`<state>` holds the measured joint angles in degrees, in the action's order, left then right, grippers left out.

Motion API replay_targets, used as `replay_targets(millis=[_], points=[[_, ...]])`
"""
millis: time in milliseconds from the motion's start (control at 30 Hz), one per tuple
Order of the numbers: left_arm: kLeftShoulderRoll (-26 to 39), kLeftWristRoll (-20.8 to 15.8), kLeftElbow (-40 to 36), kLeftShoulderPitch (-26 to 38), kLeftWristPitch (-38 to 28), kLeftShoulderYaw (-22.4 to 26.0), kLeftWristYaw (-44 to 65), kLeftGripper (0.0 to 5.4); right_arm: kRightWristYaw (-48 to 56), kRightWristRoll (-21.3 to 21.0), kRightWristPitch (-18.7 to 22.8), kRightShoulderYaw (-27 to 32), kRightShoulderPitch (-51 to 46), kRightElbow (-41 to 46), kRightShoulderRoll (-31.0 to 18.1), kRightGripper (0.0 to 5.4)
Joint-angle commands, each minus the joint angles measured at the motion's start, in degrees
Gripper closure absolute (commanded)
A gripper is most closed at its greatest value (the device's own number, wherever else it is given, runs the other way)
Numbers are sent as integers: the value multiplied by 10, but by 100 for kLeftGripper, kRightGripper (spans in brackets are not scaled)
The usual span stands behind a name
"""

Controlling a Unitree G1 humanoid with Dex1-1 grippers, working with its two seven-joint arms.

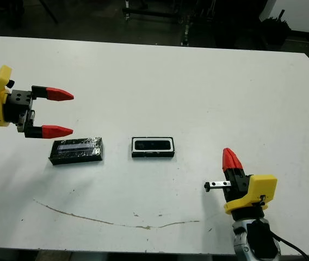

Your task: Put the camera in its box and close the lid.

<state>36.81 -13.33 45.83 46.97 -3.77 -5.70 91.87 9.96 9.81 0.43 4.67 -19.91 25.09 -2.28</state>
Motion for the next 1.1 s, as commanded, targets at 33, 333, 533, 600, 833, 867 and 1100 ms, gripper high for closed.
replay_targets(millis=[33, 333, 533, 600, 833, 867, 1100], points=[[-12, 11, 20, 10, -26, -18, 6, 0, 1, 6, -1, 2, -2, -3, -6, 540], [-29, -18, 26, -3, -32, -66, 6, 0, 0, 6, 6, 2, -3, -1, -10, 540], [-32, -13, 31, -15, -31, -65, 6, 0, -4, 1, 6, 2, -4, 0, -11, 540], [-30, -11, 28, -19, -34, -68, 6, 0, -8, -2, 11, 0, -5, 3, -9, 540], [-29, -2, 34, -25, -33, -72, 6, 0, -10, -8, 5, -6, -6, 1, -7, 540], [-29, 2, 37, -24, -36, -73, 6, 0, -11, -8, 5, -6, -6, 0, -7, 540], [-35, 34, 67, -20, -65, -63, -1, 0, -11, -12, 2, -8, -6, -2, -8, 540]])
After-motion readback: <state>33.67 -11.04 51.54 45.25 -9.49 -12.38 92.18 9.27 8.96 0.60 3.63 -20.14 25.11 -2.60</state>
